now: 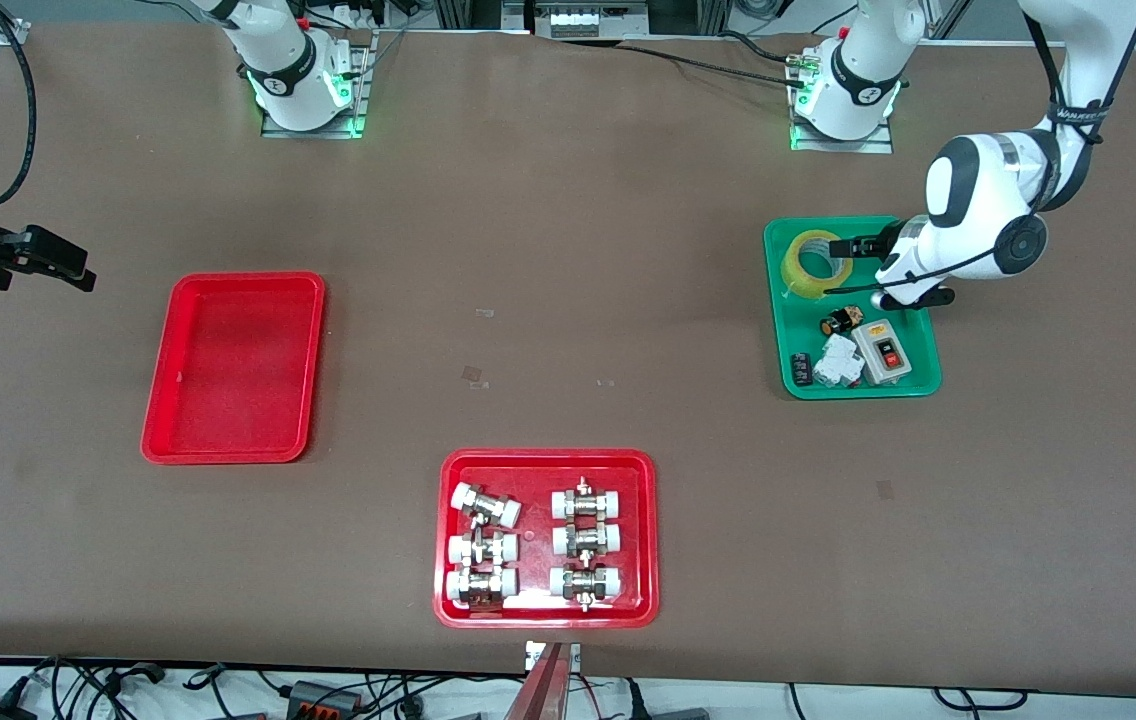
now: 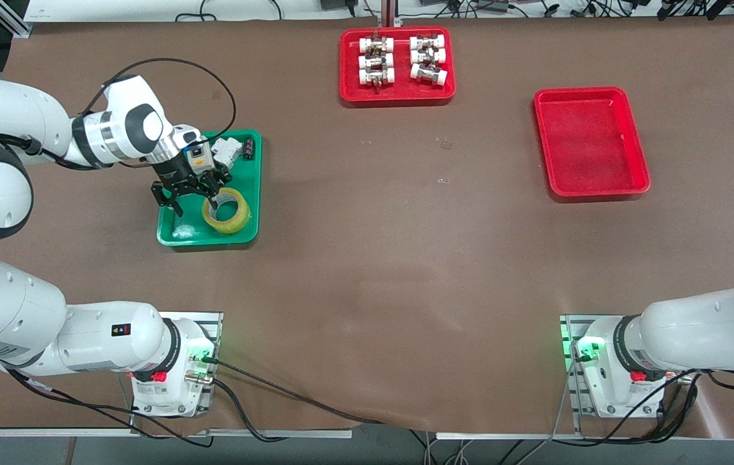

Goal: Left arm passes tape to right arm into tray

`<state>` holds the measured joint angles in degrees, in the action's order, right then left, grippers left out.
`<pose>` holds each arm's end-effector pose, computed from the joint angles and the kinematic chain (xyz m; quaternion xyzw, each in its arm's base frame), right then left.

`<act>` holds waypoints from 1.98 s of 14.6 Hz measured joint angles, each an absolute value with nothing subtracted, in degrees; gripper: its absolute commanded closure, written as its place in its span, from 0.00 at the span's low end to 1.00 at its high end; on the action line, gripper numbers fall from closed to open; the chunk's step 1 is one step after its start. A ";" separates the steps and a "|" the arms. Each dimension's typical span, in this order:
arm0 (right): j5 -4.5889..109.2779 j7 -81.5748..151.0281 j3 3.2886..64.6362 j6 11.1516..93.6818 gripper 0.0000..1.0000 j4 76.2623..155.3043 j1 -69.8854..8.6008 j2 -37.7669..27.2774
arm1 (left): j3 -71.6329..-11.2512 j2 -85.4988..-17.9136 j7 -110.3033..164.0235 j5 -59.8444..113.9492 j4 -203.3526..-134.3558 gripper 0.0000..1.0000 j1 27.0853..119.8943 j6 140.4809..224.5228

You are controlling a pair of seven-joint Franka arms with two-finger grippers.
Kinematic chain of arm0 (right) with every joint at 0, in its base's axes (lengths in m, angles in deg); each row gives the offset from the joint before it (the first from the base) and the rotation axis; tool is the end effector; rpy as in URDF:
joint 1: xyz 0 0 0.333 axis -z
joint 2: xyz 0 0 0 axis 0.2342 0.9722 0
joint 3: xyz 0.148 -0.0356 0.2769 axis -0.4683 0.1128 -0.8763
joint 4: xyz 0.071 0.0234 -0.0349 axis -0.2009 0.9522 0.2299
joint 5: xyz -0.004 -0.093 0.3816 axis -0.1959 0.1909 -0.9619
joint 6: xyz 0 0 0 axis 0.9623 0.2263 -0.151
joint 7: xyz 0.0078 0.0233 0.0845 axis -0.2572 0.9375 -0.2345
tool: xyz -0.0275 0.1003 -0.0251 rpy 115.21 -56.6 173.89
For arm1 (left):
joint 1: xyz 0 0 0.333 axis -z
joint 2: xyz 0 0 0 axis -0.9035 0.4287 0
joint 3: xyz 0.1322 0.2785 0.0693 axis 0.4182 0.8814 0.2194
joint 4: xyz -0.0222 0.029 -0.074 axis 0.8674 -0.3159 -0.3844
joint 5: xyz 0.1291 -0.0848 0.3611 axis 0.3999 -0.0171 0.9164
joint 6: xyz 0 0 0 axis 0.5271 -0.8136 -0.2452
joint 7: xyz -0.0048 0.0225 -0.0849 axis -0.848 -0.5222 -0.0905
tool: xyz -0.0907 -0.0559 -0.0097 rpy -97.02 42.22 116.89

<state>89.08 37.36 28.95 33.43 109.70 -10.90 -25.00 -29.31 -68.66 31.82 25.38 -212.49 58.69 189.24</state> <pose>0.5811 -0.0308 0.5744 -1.0000 0.0061 0.0008 0.0015 0.4108 -0.0105 0.1983 0.9644 0.0785 -0.2436 0.0669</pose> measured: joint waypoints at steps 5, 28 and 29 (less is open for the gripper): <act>89.08 37.36 28.95 33.44 0.00 109.70 -10.90 -24.68 | -29.31 -67.25 31.58 24.70 -213.17 0.64 58.69 190.92; 89.06 37.35 28.77 33.03 0.00 109.63 -10.98 -24.28 | -43.26 -71.81 21.91 16.60 -180.55 1.00 59.54 155.65; 89.06 37.35 28.77 33.06 0.00 109.63 -10.98 -24.25 | -45.55 -71.74 20.06 13.33 -178.31 1.00 59.75 153.70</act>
<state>89.06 37.35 28.77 33.06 109.63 -10.98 -24.25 -45.55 -71.74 20.06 13.33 -178.31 59.75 153.70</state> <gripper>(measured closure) 0.000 0.784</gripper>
